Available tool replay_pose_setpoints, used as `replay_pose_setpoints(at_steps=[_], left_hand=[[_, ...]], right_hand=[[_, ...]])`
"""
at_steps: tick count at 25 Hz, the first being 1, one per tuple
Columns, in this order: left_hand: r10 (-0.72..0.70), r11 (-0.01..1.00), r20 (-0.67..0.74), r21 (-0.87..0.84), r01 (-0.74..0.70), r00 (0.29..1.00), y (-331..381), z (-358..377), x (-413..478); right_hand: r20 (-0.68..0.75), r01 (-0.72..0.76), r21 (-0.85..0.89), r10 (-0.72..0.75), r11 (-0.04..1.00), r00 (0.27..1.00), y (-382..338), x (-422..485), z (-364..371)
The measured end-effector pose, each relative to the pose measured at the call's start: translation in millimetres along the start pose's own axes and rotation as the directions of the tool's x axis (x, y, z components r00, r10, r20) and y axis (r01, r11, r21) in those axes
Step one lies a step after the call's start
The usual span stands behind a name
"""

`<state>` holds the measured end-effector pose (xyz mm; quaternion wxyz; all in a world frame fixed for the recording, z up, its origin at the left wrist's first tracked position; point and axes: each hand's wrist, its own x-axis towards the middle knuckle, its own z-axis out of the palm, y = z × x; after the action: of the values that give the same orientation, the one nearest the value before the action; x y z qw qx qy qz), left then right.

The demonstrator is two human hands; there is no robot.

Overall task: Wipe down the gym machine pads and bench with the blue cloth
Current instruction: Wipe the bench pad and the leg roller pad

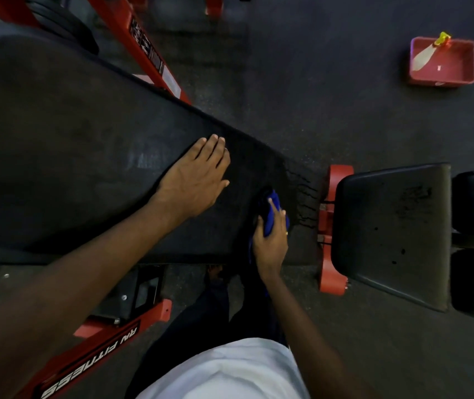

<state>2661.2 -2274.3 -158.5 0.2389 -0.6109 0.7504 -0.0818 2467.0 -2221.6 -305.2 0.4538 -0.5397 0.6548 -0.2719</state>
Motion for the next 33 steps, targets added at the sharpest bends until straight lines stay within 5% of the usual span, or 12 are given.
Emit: replay_pose_setpoints(at_steps=[7,15,18,22,28,33], left_hand=[[-0.002,1.000,-0.004,0.014,0.003,1.000,1,-1,0],[0.002,1.000,0.012,0.007,-0.002,1.000,1,-2,0],[0.003,1.000,0.013,0.016,-0.003,1.000,1,-2,1],[0.005,1.000,0.003,0.016,-0.005,1.000,0,-3,2],[0.002,1.000,0.016,0.022,-0.003,1.000,1,-1,1],[0.016,1.000,0.035,0.003,-0.016,0.999,0,-8,0]], right_hand=[[-0.006,-0.103,-0.071,0.103,0.992,0.995,-26,149,5],[-0.062,-0.221,0.020,0.222,0.975,0.973,-25,135,-1],[0.066,0.038,-0.019,-0.037,0.999,0.997,-59,94,8],[0.233,0.376,-0.068,-0.351,0.924,0.907,-94,131,12],[0.279,0.012,-0.225,0.053,0.974,0.959,-99,196,0],[0.311,0.415,0.031,-0.404,0.909,0.860,-169,152,33]])
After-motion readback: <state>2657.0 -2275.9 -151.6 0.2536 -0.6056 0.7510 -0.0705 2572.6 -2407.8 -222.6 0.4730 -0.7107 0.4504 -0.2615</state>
